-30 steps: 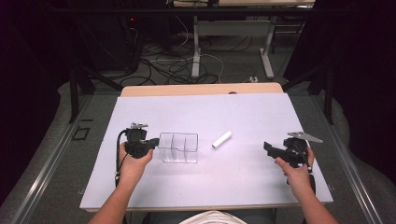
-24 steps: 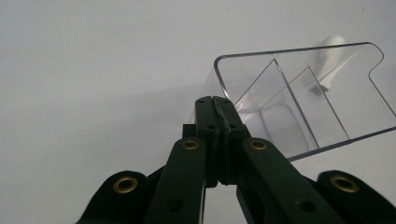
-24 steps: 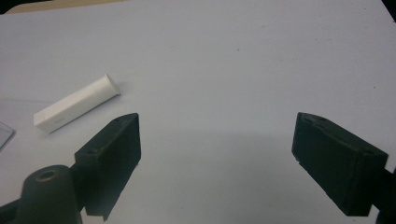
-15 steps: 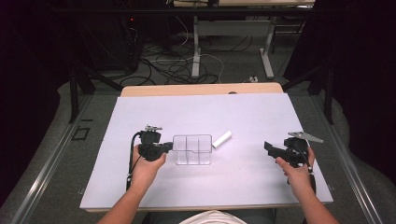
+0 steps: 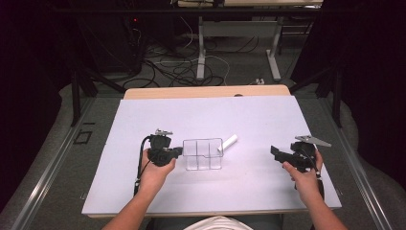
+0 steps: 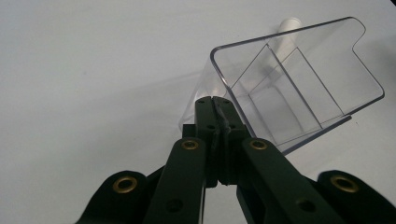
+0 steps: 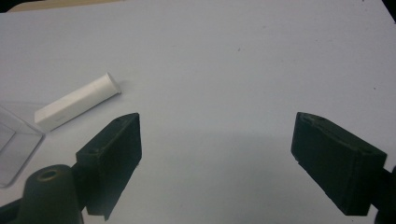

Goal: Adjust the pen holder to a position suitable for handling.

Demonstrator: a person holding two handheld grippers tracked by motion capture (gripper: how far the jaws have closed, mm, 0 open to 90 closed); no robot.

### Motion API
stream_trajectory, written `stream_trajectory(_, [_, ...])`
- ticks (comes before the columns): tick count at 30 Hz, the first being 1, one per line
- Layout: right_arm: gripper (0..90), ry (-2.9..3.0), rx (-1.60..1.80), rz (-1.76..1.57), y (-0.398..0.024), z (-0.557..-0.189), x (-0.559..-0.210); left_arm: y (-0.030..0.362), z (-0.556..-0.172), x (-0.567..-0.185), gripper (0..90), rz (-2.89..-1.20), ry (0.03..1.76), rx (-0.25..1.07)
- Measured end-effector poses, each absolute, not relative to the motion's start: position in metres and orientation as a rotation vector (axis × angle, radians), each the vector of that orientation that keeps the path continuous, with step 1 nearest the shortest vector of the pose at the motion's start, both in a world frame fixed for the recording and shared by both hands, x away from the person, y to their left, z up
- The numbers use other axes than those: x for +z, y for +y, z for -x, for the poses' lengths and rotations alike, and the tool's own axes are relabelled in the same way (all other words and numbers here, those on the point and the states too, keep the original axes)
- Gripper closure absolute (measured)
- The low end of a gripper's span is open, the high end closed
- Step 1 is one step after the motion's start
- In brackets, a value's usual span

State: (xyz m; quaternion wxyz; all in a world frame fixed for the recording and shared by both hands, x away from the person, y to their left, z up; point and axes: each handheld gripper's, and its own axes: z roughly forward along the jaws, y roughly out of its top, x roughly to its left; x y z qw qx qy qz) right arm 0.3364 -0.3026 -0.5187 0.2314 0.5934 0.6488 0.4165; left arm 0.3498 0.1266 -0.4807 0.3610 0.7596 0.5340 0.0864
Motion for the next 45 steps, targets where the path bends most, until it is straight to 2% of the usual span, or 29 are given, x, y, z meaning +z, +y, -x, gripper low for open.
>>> stream_trajectory(6, [17.8,1.827,1.150,-1.549,-0.300,-0.337,-0.520,0.138,-0.352,-0.477,89.4,-1.921,1.387,0.248])
stream_trajectory(10, [22.2,1.912,1.124,-1.465,-0.292,-0.340,-0.522,0.151,-0.355,-0.474,85.9,-1.907,1.385,0.258])
stream_trajectory(16, [24.2,1.952,1.112,-1.357,-0.280,-0.348,-0.514,0.170,-0.358,-0.471,79.1,-1.851,1.393,0.271])
stream_trajectory(23, [28.4,2.048,1.111,-1.380,-0.268,-0.363,-0.508,0.184,-0.362,-0.472,68.2,-1.836,1.370,0.283])
stream_trajectory(31, [32.7,2.189,1.021,-1.219,-0.244,-0.383,-0.497,0.190,-0.364,-0.477,54.4,-1.830,1.330,0.352])
stream_trajectory(39, [43.0,2.330,0.887,-0.921,-0.221,-0.406,-0.480,0.195,-0.362,-0.482,40.1,-1.813,1.301,0.422])
stream_trajectory(45, [47.4,2.458,0.694,-0.573,-0.204,-0.417,-0.484,0.200,-0.361,-0.482,30.4,-1.852,1.295,0.462])
